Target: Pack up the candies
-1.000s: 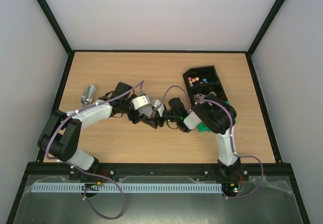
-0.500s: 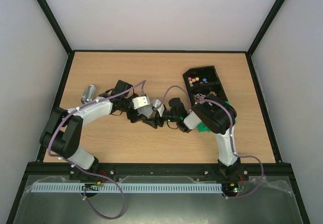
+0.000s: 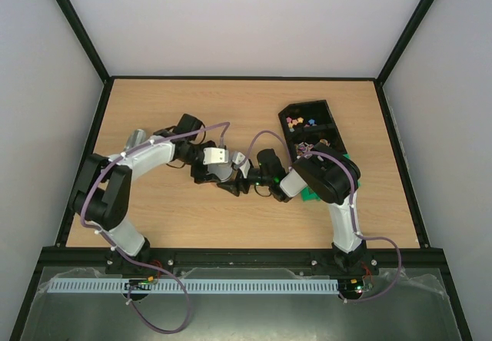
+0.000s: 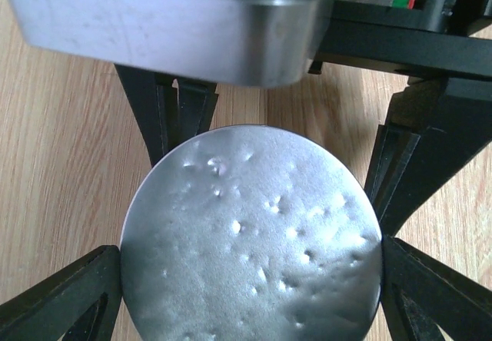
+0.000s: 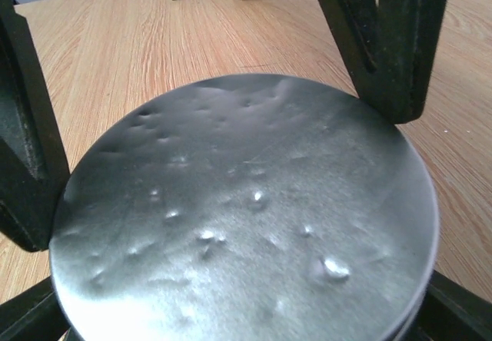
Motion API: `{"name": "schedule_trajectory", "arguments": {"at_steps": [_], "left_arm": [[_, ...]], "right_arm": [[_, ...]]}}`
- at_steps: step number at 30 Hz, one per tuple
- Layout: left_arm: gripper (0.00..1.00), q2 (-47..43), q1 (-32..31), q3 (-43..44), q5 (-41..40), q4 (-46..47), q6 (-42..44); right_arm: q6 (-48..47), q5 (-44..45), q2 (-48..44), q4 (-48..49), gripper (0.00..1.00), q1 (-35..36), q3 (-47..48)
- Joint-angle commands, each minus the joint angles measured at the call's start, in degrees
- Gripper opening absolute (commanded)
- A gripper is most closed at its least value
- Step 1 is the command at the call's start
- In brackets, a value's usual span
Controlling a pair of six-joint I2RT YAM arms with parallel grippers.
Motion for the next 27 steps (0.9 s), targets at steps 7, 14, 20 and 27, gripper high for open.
{"name": "schedule_trajectory", "arguments": {"at_steps": [7,14,20,27], "left_arm": [[0.84,6.7,1.7,2.9,-4.5,-9.8,10.7],[0.99,-0.9,6.2,3.2,2.3,-4.9,-1.1],[0.99,-7.6,7.9,0.9,1.6,-3.0,-8.6],[0.99,-16.4,12.5,-5.4,1.9,7.8,-20.4]], "right_arm": [[-0.1,-2.9,0.2,-5.7,0.17,0.5,-1.9],[1.0,-0.5,0.3,-6.0,0.17,0.3,-1.6],[1.1,-0.5,0.3,-6.8,0.32,0.3,-1.5],[1.6,0.7,-1.1,-5.2,0.82,0.3,-2.9]]}}
